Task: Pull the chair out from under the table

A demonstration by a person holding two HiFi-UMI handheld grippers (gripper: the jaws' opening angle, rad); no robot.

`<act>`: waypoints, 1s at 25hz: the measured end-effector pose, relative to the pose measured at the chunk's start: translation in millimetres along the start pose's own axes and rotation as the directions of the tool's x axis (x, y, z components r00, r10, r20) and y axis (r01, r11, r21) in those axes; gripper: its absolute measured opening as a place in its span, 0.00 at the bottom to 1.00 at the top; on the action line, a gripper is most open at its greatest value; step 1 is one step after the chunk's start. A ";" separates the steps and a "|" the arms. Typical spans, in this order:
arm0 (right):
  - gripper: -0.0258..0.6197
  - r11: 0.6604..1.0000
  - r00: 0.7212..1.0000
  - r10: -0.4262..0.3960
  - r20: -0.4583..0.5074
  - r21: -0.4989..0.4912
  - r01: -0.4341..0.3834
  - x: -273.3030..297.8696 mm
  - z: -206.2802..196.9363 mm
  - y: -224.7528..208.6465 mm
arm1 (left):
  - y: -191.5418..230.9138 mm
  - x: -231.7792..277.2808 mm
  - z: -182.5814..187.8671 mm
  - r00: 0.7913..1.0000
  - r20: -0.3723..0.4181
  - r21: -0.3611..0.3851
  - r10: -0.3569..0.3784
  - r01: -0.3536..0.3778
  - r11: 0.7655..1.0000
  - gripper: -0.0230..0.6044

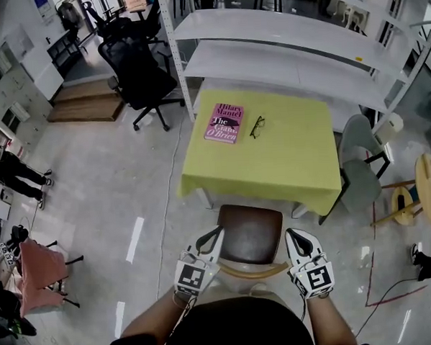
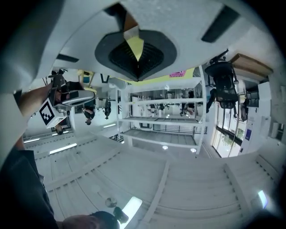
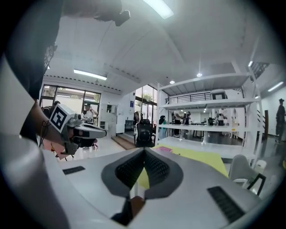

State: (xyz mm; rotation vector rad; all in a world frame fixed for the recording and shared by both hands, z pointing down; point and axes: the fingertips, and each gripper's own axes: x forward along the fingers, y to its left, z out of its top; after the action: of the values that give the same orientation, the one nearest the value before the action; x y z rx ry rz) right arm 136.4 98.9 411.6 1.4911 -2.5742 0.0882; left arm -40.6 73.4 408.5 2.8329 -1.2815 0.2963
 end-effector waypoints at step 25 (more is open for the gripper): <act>0.06 0.999 0.993 -0.006 0.116 -0.039 0.011 -41.0 43.0 -24.3 | 0.6 -22.7 85.8 0.971 0.125 0.035 0.205 -0.211 0.977 0.05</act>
State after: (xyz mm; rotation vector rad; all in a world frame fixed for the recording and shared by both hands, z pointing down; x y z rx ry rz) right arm 172.5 116.1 361.4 1.5361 -2.6427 -0.0513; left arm -41.6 81.7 320.1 2.7968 -1.6211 0.1621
